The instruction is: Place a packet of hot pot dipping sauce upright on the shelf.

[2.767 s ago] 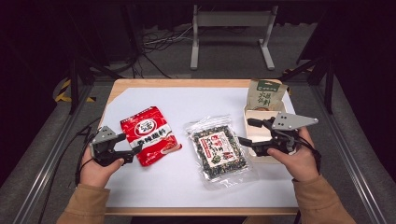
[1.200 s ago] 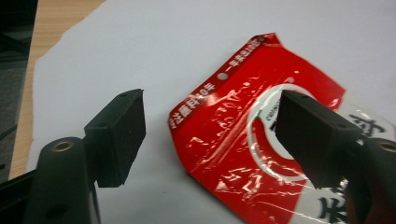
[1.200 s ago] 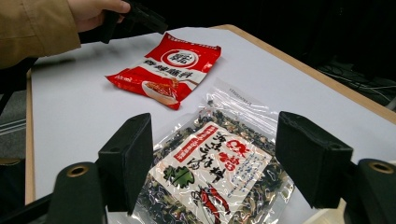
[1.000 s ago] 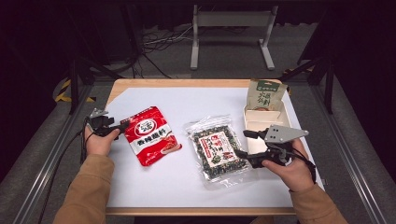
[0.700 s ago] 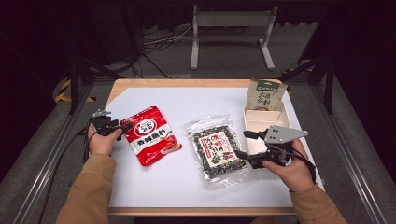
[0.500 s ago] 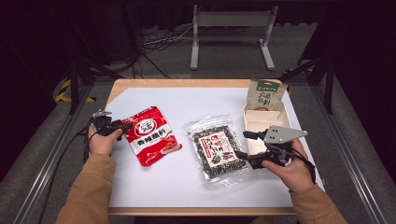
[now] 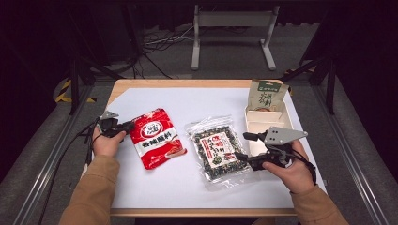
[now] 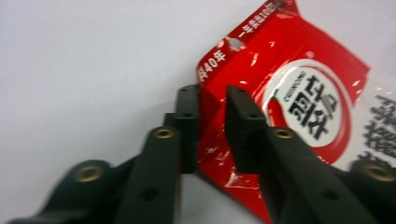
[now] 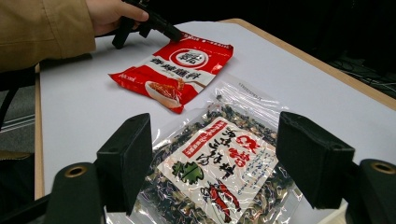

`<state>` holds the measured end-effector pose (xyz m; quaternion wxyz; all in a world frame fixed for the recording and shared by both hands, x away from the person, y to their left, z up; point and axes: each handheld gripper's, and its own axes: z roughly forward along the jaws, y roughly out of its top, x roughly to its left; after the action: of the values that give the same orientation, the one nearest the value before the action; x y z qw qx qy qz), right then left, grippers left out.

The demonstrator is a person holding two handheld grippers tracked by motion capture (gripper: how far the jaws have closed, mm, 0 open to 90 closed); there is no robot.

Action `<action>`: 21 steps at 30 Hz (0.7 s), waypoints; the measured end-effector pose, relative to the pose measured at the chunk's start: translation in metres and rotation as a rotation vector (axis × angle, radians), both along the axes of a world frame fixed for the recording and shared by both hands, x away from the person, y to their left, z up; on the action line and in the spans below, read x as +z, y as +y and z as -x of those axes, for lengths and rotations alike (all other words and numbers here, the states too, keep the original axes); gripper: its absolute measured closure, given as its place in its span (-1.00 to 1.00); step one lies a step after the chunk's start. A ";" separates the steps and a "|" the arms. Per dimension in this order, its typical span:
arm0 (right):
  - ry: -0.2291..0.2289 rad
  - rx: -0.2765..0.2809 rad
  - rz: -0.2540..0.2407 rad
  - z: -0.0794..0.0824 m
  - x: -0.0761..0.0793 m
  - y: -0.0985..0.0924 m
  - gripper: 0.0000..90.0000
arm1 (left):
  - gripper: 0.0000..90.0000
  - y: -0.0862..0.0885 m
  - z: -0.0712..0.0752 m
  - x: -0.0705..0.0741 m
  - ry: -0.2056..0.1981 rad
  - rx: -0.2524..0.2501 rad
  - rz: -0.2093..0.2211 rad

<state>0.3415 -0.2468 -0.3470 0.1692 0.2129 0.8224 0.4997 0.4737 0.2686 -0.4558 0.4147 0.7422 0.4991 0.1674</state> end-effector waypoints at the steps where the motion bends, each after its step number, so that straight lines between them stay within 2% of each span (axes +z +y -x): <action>1: 0.001 0.000 -0.001 0.000 0.000 0.000 -0.37 | 0.87 -0.002 0.000 0.000 0.002 -0.001 -0.012; 2: 0.000 0.000 -0.001 0.000 0.000 0.000 -0.37 | 0.95 -0.003 0.000 0.000 0.003 -0.007 -0.022; 4: 0.000 -0.001 -0.002 0.000 0.000 0.000 -0.37 | 1.00 -0.005 0.000 0.000 0.007 -0.012 -0.038; 7: -0.001 -0.002 -0.002 0.000 0.000 -0.001 -0.37 | 1.00 -0.003 0.002 0.001 0.011 0.006 0.020; 8: -0.001 -0.002 -0.002 0.000 0.000 -0.001 -0.37 | 1.00 -0.003 0.002 0.001 0.011 0.006 0.020; 10: 0.000 -0.004 -0.003 0.000 0.000 -0.002 -0.37 | 1.00 -0.001 0.005 0.005 0.005 0.008 0.052; 14: 0.000 -0.005 -0.002 -0.001 0.000 -0.002 -0.37 | 1.00 0.000 0.011 0.015 -0.023 -0.009 0.084; 21: 0.001 -0.002 -0.001 0.000 0.000 0.000 -0.36 | 1.00 0.005 0.023 0.031 -0.056 -0.020 0.110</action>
<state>0.3414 -0.2465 -0.3467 0.1692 0.2140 0.8220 0.4999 0.4508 0.2731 -0.4246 0.4702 0.7183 0.4883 0.1565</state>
